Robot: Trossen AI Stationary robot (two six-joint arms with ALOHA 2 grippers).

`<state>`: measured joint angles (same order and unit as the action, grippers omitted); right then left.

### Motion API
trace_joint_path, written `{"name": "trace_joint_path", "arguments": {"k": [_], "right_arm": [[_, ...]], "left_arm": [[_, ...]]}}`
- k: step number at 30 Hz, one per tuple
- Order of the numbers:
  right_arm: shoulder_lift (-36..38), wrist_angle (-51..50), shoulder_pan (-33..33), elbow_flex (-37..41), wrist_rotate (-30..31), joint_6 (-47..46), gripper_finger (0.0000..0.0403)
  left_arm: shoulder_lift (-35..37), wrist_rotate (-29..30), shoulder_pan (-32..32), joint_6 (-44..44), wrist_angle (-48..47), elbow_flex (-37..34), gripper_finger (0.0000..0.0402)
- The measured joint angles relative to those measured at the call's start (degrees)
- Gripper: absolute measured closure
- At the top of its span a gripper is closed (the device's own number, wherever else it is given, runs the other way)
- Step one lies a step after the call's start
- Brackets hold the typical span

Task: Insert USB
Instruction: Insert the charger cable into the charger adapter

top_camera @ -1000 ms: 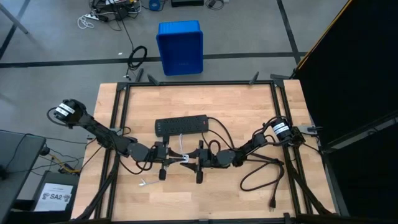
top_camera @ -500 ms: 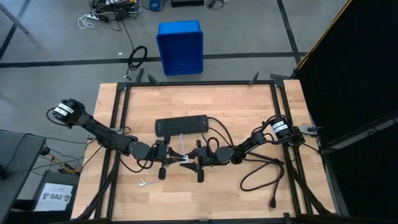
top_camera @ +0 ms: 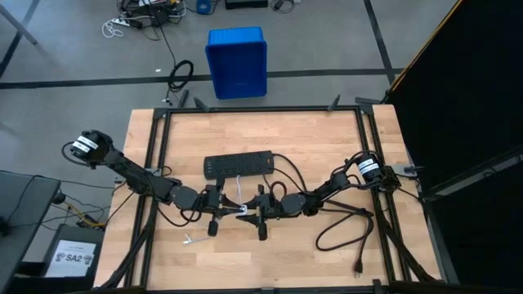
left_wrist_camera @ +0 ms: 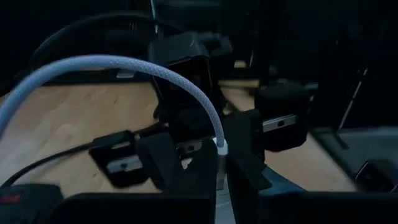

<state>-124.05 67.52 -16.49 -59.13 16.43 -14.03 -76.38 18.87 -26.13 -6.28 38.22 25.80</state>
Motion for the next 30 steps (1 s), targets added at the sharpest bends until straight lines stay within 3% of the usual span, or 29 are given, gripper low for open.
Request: {"name": "trace_joint_path", "arguments": {"k": [25, 30], "right_arm": [[0.6, -16.2, -0.4, -0.2, 0.8, 5.7, 0.0285], [0.6, -14.2, -0.3, -0.2, -6.0, 6.3, 0.0285]], "left_arm": [[0.0, 2.4, -0.2, 1.3, -0.7, 0.1, 0.0401], [0.0, 2.3, -0.2, 1.7, -0.2, 0.1, 0.0401]]}}
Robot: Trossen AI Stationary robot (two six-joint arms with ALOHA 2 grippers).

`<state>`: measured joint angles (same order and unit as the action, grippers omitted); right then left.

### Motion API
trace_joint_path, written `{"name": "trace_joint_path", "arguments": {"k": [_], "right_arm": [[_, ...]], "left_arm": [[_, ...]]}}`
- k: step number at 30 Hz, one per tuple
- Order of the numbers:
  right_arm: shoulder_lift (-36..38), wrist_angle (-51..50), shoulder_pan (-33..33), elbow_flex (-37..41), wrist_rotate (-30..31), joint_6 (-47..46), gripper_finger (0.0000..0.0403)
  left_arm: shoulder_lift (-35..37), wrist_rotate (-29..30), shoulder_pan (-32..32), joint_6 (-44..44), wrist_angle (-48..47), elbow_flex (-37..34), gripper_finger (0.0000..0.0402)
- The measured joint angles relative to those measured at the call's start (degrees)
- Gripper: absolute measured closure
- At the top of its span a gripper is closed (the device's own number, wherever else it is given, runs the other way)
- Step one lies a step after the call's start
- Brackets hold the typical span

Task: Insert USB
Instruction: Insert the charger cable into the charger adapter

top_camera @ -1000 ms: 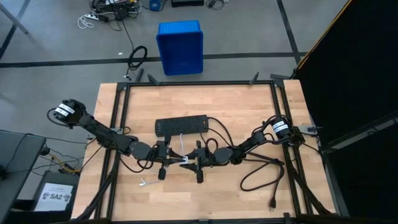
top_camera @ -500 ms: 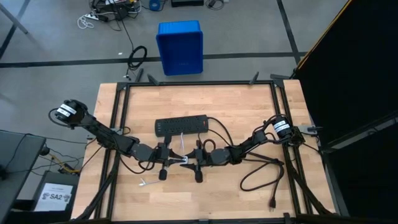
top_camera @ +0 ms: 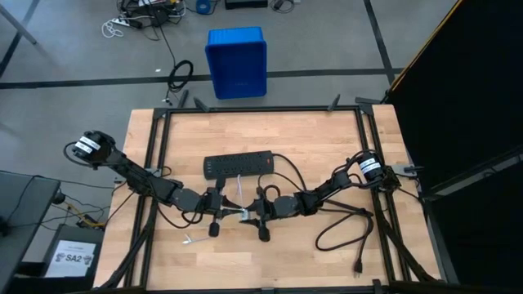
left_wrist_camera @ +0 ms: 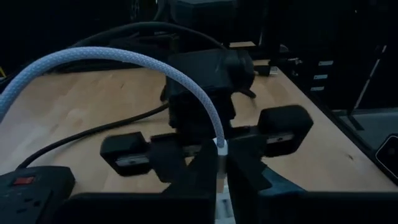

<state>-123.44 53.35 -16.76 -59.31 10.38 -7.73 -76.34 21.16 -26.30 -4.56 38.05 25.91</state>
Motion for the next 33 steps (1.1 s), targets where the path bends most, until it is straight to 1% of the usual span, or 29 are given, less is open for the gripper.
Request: {"name": "trace_joint_path", "arguments": {"k": [2, 6, 8, 12, 14, 17, 19, 21, 23, 25, 27, 29, 33], "right_arm": [[0.0, 2.5, 0.2, 0.0, -5.5, -0.1, 0.0285], [-0.1, 9.3, 0.9, 0.1, -20.1, -1.3, 0.0285], [-0.1, 12.0, 1.0, 0.1, -26.1, -2.0, 0.0285], [-0.1, 15.0, 1.0, 0.1, -32.7, -1.8, 0.0285], [-0.1, 16.5, 1.0, 0.1, -34.5, -1.7, 0.0285], [-0.2, 19.2, 1.0, 0.1, -36.9, -1.7, 0.0285], [-0.2, 19.6, 1.0, 0.1, -37.1, -1.9, 0.0285], [-0.2, 17.8, 1.1, 0.1, -35.9, -3.9, 0.0285], [-0.2, 12.6, 1.5, 0.1, -34.0, -6.7, 0.0285], [-0.2, 5.4, 2.1, 0.2, -30.5, -9.8, 0.0285], [-0.2, -1.6, 2.6, 0.2, -26.6, -12.9, 0.0285], [-0.2, -8.7, 2.9, 0.2, -22.9, -16.0, 0.0285], [0.3, -17.1, 3.5, -0.2, -16.4, -19.2, 0.0285]], "left_arm": [[0.0, -1.7, 0.0, 1.2, 1.5, 0.0, 0.0401], [0.1, -10.4, -0.3, 3.5, 7.2, 0.1, 0.0401], [0.1, -14.1, -0.9, 5.1, 9.8, 0.1, 0.0401], [0.1, -19.2, -1.6, 8.4, 13.6, 0.1, 0.0401], [-0.7, -21.3, -1.6, 10.0, 16.1, 0.1, 0.0401], [-3.7, -25.4, -1.6, 12.8, 21.6, 0.1, 0.0401], [-5.8, -26.6, -1.5, 13.2, 24.0, 0.1, 0.0401], [-6.6, -26.2, -1.2, 13.0, 24.4, 0.1, 0.0401], [-6.7, -24.7, -0.9, 12.1, 23.1, 0.1, 0.0401], [-6.3, -22.3, -0.8, 11.7, 21.4, 0.1, 0.0401], [-5.1, -19.4, -0.7, 11.5, 18.5, 0.1, 0.0401], [-3.9, -15.2, -0.8, 11.4, 14.4, 0.1, 0.0401], [-2.0, -6.6, -0.7, 10.0, 7.3, 0.1, 0.0401]]}}
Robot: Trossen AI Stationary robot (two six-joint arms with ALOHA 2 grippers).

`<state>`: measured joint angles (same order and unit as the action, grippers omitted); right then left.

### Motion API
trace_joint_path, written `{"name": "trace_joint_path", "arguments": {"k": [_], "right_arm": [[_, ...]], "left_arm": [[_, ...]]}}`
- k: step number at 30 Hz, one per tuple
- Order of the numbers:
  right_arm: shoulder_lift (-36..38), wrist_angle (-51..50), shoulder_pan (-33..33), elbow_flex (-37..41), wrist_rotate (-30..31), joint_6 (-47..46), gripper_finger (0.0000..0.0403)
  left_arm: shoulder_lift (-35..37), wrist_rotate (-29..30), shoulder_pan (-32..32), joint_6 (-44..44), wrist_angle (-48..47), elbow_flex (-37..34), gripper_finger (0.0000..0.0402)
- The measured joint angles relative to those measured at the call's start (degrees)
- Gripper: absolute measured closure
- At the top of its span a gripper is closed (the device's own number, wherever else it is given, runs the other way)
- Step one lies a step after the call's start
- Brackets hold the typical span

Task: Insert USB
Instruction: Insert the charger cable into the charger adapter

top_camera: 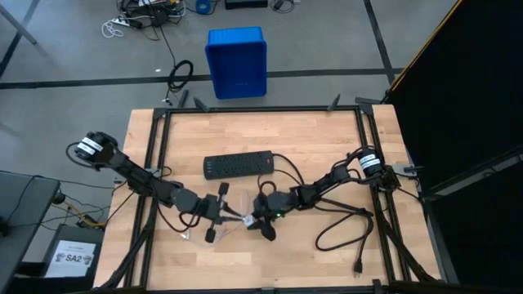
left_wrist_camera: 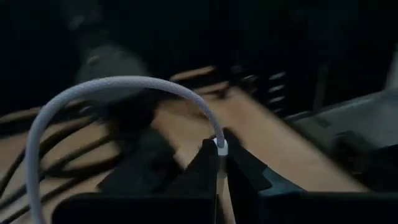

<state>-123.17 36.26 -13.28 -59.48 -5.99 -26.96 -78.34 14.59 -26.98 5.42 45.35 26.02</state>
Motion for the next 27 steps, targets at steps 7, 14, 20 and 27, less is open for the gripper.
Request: {"name": "trace_joint_path", "arguments": {"k": [7, 14, 20, 27], "right_arm": [[1.8, -6.2, 0.5, 0.0, 3.4, -3.5, 0.0285], [6.3, -32.7, 0.7, -7.7, 7.0, -3.2, 0.0285], [4.8, -58.1, 0.0, -19.5, 11.0, -2.6, 0.0285], [4.8, -59.3, -0.1, -20.0, 9.1, -1.7, 0.0267]], "left_arm": [[0.1, 4.4, 0.0, -1.3, -3.4, 0.0, 0.0401], [0.1, 8.2, 0.0, -1.6, -4.0, 0.0, 0.0401], [0.5, 10.4, 0.0, -2.7, -4.3, 0.0, 0.0401], [0.5, 10.8, 0.1, -4.2, -5.7, 0.0, 0.0401]]}}
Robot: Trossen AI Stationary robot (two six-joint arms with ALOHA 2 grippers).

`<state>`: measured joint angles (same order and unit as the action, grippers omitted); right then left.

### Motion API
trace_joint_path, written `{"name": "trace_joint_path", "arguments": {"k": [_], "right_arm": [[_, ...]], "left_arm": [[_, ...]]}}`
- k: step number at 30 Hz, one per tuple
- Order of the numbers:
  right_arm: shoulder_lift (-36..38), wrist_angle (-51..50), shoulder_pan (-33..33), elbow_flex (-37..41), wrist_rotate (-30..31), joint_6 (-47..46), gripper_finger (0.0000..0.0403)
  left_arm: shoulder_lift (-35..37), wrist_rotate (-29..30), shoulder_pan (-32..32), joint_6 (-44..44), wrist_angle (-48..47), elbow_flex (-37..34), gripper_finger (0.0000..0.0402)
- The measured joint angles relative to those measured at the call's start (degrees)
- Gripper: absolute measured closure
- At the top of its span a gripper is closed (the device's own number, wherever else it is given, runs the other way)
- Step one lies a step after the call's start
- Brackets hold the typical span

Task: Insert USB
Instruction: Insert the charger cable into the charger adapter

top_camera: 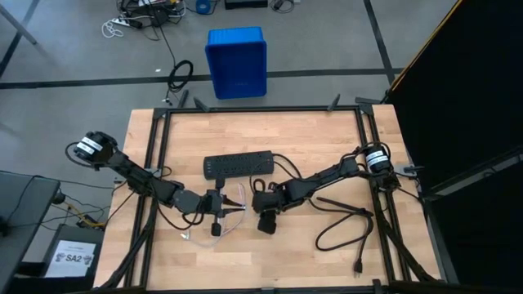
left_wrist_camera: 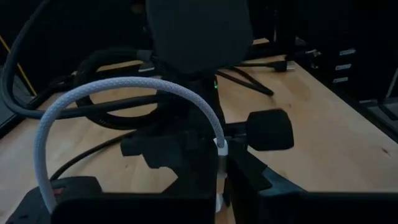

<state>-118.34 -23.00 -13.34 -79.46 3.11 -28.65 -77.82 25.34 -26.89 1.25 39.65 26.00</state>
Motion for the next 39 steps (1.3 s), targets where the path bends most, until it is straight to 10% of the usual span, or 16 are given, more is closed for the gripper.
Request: {"name": "trace_joint_path", "arguments": {"k": [10, 18, 30, 39], "right_arm": [[0.1, -2.9, -0.6, -0.1, -0.3, -1.1, 0.0100], [0.4, -4.5, -2.3, -0.2, 5.1, -1.8, 0.0119], [1.4, -1.8, -12.5, -0.2, 32.2, 10.0, 0.0188], [1.4, -0.6, -11.4, -0.2, 29.6, 17.8, 0.0203]], "left_arm": [[0.0, 0.0, 0.0, -0.4, -1.7, 0.0, 0.0401], [0.0, -0.1, 0.0, -0.5, -1.8, 0.0, 0.0401], [0.0, -0.1, 0.0, -1.1, -1.9, 0.0, 0.0401], [0.0, -0.1, 0.0, -1.5, -0.8, 0.0, 0.0401]]}}
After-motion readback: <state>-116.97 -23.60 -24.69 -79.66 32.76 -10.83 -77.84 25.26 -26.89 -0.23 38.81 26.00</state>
